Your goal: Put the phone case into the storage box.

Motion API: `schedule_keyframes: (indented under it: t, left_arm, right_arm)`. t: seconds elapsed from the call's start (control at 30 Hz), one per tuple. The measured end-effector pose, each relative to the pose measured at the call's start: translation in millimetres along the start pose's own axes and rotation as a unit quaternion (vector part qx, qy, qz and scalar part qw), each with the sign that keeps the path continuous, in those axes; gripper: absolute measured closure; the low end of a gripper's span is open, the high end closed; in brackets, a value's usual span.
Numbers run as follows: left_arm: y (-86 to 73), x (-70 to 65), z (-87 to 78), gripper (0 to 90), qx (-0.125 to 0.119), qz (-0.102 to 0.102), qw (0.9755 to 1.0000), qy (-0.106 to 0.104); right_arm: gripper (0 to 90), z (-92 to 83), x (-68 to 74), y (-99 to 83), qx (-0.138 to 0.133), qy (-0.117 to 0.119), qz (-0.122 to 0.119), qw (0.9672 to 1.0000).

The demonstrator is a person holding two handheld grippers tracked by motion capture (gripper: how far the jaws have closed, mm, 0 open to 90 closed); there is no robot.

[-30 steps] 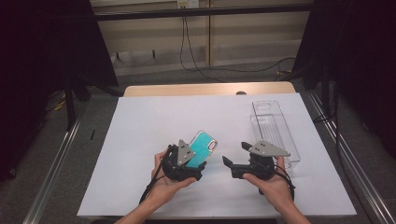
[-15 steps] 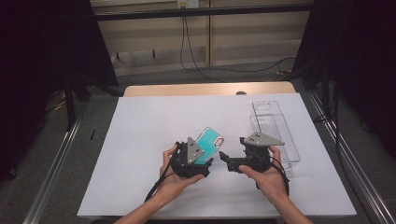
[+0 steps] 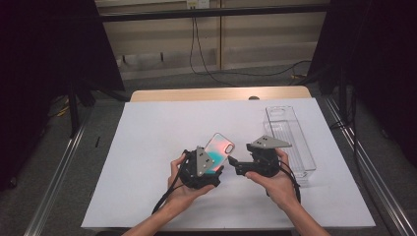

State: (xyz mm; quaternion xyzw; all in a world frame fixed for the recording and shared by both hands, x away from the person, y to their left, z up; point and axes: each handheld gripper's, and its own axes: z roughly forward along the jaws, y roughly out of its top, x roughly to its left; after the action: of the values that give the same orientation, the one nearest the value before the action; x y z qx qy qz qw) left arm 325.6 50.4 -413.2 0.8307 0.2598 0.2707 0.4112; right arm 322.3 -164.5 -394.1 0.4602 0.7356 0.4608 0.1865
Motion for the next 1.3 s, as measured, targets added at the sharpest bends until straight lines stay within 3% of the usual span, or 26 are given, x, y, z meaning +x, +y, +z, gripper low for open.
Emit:
schedule_keyframes:
  t: [0.17, 0.37, 0.47, 0.6, 0.87, 1.3]
  left_arm:
    - [0.1, 0.4, 0.1, 16.9, -0.001, -0.001, 1.0, 0.004]
    - [-0.2, -0.3, 0.7, 17.0, -0.003, 0.0, 1.0, 0.005]
    - [0.2, 0.3, 0.5, 16.9, -0.005, -0.002, 0.9999, 0.01]
    - [-0.6, 0.1, 1.3, 17.0, -0.006, -0.004, 0.9999, 0.012]
    - [-0.5, -1.0, 2.7, 17.0, -0.004, -0.002, 0.9999, 0.014]
    - [-0.9, -2.1, 3.6, 17.0, 0.0, 0.004, 0.9998, 0.017]
  right_arm:
    - [22.6, 1.3, -0.1, 5.8, 0.0, -0.007, 0.023, 0.9997]
    - [30.1, 2.0, -1.7, 12.6, 0.023, 0.0, 0.058, 0.9981]
    - [32.1, 4.1, -1.5, 13.4, 0.033, 0.003, 0.062, 0.9975]
    - [42.9, 6.2, -2.5, 15.7, 0.045, 0.021, 0.082, 0.9954]
    - [56.7, 10.1, -2.9, 24.9, 0.071, 0.032, 0.11, 0.9908]
    - [66.2, 18.9, -4.8, 24.8, 0.09, 0.034, 0.151, 0.9838]
